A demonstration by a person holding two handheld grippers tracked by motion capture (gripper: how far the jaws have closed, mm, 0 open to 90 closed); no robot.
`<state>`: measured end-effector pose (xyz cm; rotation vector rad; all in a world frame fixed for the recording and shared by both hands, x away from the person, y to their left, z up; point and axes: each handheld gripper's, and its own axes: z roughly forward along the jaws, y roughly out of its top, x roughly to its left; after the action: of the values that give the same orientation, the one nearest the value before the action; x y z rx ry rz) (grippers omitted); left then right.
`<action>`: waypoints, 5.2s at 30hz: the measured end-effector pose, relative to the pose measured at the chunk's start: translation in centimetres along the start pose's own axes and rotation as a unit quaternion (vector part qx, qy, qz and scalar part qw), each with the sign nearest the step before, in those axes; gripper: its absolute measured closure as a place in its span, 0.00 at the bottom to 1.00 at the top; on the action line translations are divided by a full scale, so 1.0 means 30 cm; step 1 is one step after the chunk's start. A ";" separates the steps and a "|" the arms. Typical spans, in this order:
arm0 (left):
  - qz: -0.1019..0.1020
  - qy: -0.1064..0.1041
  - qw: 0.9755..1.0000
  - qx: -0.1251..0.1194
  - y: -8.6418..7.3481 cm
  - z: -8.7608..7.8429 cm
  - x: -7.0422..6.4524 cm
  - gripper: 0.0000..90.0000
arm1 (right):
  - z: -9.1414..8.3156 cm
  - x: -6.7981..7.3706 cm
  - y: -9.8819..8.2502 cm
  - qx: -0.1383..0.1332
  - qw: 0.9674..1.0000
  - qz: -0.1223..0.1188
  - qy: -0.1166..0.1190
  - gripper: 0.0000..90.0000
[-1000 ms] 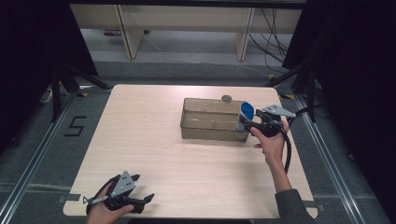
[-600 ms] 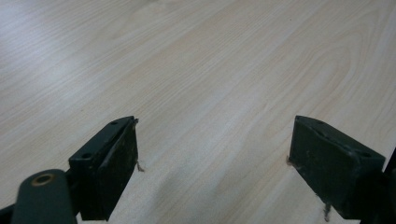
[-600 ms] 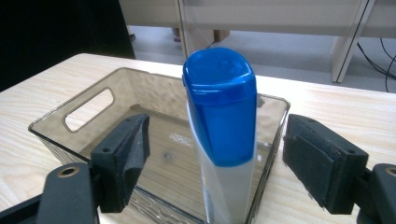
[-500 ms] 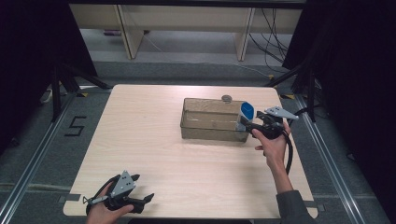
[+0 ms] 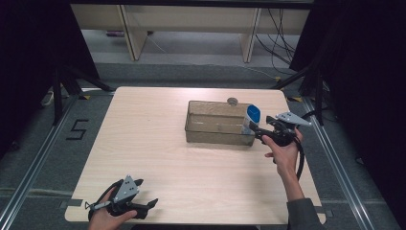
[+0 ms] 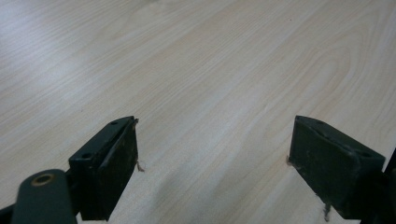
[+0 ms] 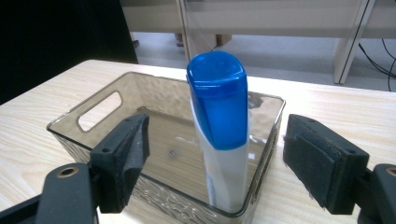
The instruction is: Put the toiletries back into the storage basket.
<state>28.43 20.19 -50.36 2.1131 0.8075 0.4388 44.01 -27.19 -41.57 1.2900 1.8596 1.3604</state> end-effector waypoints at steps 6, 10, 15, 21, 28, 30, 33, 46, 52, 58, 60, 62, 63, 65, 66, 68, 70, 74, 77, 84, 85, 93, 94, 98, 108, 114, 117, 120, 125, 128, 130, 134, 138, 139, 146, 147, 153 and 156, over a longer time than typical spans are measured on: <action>0.003 0.003 1.000 0.001 0.000 0.002 0.002 0.17 | -0.006 0.009 -0.006 -0.008 1.000 -0.007 0.004 0.26; 0.002 0.002 1.000 0.001 0.000 0.001 0.001 0.17 | -0.007 0.019 -0.011 -0.005 1.000 -0.008 0.006 0.26; 0.002 0.003 1.000 0.001 0.000 0.001 0.002 0.17 | -0.008 0.026 -0.013 -0.002 1.000 0.001 0.006 0.22; 0.002 0.003 1.000 0.001 0.001 0.001 0.002 0.17 | -0.014 0.026 -0.016 -0.005 1.000 0.002 0.000 0.18; -0.002 0.000 1.000 -0.002 0.000 0.001 -0.001 0.17 | -0.017 0.035 -0.022 -0.002 1.000 0.004 0.001 0.17; -0.002 0.000 1.000 -0.002 0.000 0.001 -0.001 0.17 | -0.017 0.041 -0.023 -0.004 1.000 0.000 0.006 0.17; -0.001 -0.001 1.000 -0.001 0.000 0.000 -0.001 0.17 | -0.023 0.053 -0.022 -0.003 1.000 -0.005 0.008 0.17; -0.008 0.001 1.000 -0.007 -0.001 0.004 -0.002 0.17 | -0.044 0.104 -0.031 -0.004 1.000 -0.002 0.031 0.18; -0.006 0.002 1.000 -0.007 -0.001 0.003 -0.003 0.17 | -0.054 0.117 -0.042 -0.001 0.999 -0.011 0.034 0.18; -0.010 0.000 1.000 -0.007 -0.002 0.004 -0.004 0.17 | -0.062 0.128 -0.050 0.001 0.999 -0.012 0.038 0.18; -0.011 0.000 1.000 -0.008 -0.001 0.005 -0.005 0.17 | -0.061 0.133 -0.055 0.002 0.999 -0.009 0.040 0.18; -0.007 0.001 1.000 -0.005 -0.002 0.004 -0.003 0.17 | -0.060 0.136 -0.062 0.002 0.999 -0.014 0.044 0.18; -0.010 0.000 1.000 -0.007 -0.002 0.005 -0.004 0.17 | -0.060 0.142 -0.064 0.003 0.999 -0.008 0.049 0.18; -0.013 -0.001 1.000 -0.008 -0.001 0.005 -0.004 0.17 | -0.063 0.149 -0.070 0.006 0.999 -0.001 0.052 0.18; -0.012 0.000 1.000 -0.008 -0.002 0.004 -0.004 0.17 | -0.063 0.147 -0.071 0.004 0.999 -0.010 0.053 0.18; -0.015 -0.001 1.000 -0.010 -0.002 0.005 -0.005 0.17 | -0.063 0.151 -0.077 0.004 0.998 -0.011 0.057 0.17; -0.015 -0.001 1.000 -0.009 -0.002 0.006 -0.005 0.17 | -0.071 0.159 -0.080 0.012 0.998 -0.005 0.056 0.17; -0.009 0.001 1.000 -0.004 -0.001 0.003 -0.001 0.17 | -0.070 0.168 -0.087 0.006 0.998 -0.015 0.063 0.17; -0.016 -0.001 1.000 -0.010 -0.002 0.005 -0.005 0.17 | -0.073 0.175 -0.093 0.003 0.997 -0.022 0.068 0.17; -0.015 -0.001 1.000 -0.009 -0.002 0.006 -0.004 0.17 | -0.079 0.199 -0.113 0.011 0.996 -0.018 0.083 0.17; -0.015 -0.001 1.000 -0.009 -0.002 0.005 -0.004 0.17 | -0.081 0.206 -0.115 0.013 0.996 -0.016 0.082 0.17; -0.015 -0.001 1.000 -0.008 -0.002 0.006 -0.004 0.17 | -0.088 0.226 -0.140 0.014 0.995 -0.033 0.089 0.17; -0.016 -0.001 1.000 -0.009 -0.002 0.005 -0.005 0.17 | -0.093 0.233 -0.144 0.020 0.995 -0.023 0.092 0.17; -0.009 0.001 1.000 -0.002 -0.002 0.001 0.000 0.17 | -0.100 0.240 -0.161 0.023 0.995 -0.029 0.094 0.17; -0.016 -0.001 1.000 -0.008 -0.002 0.005 -0.004 0.17 | -0.119 0.256 -0.189 0.024 0.994 -0.033 0.105 0.17; -0.002 0.005 1.000 0.005 -0.002 0.000 0.004 0.17 | -0.133 0.270 -0.207 0.033 0.993 -0.017 0.113 0.17; -0.003 0.003 1.000 0.003 -0.002 0.000 0.003 0.17 | -0.135 0.270 -0.214 0.023 0.993 -0.023 0.115 0.17; -0.002 0.004 1.000 0.005 -0.001 0.000 0.004 0.17 | -0.137 0.265 -0.222 0.019 0.993 -0.039 0.113 0.17; -0.001 0.005 1.000 0.005 -0.001 -0.001 0.004 0.17 | -0.151 0.275 -0.238 0.033 0.992 -0.031 0.119 0.17; -0.015 -0.001 1.000 -0.008 -0.003 0.005 -0.004 0.17 | -0.156 0.283 -0.246 0.035 0.991 -0.021 0.125 0.17; -0.002 0.005 1.000 0.005 -0.002 0.000 0.004 0.17 | -0.159 0.284 -0.250 0.032 0.991 -0.031 0.127 0.17; -0.009 0.000 1.000 -0.001 -0.002 0.002 0.000 0.17 | -0.167 0.301 -0.261 0.032 0.991 -0.013 0.130 0.17; -0.016 0.000 1.000 -0.008 -0.003 0.005 -0.005 0.17 | -0.172 0.303 -0.269 0.036 0.990 -0.030 0.134 0.17; -0.008 0.002 1.000 -0.001 -0.002 0.002 -0.001 0.17 | -0.174 0.308 -0.271 0.038 0.990 -0.023 0.137 0.17; -0.001 0.005 1.000 0.009 -0.001 -0.002 0.004 0.17 | -0.182 0.321 -0.290 0.045 0.988 -0.025 0.143 0.17; -0.003 0.004 1.000 0.007 -0.001 -0.001 0.003 0.17 | -0.181 0.317 -0.290 0.038 0.988 -0.038 0.142 0.17; -0.002 0.007 1.000 0.009 -0.001 -0.002 0.003 0.17 | -0.194 0.327 -0.306 0.047 0.987 -0.045 0.144 0.17; -0.002 0.003 1.000 0.005 -0.002 0.000 0.003 0.17 | -0.200 0.333 -0.313 0.051 0.987 -0.047 0.143 0.17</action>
<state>28.47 20.28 -50.39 2.1207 0.8198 0.4400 31.12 -21.45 -46.57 1.0842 2.1773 1.4794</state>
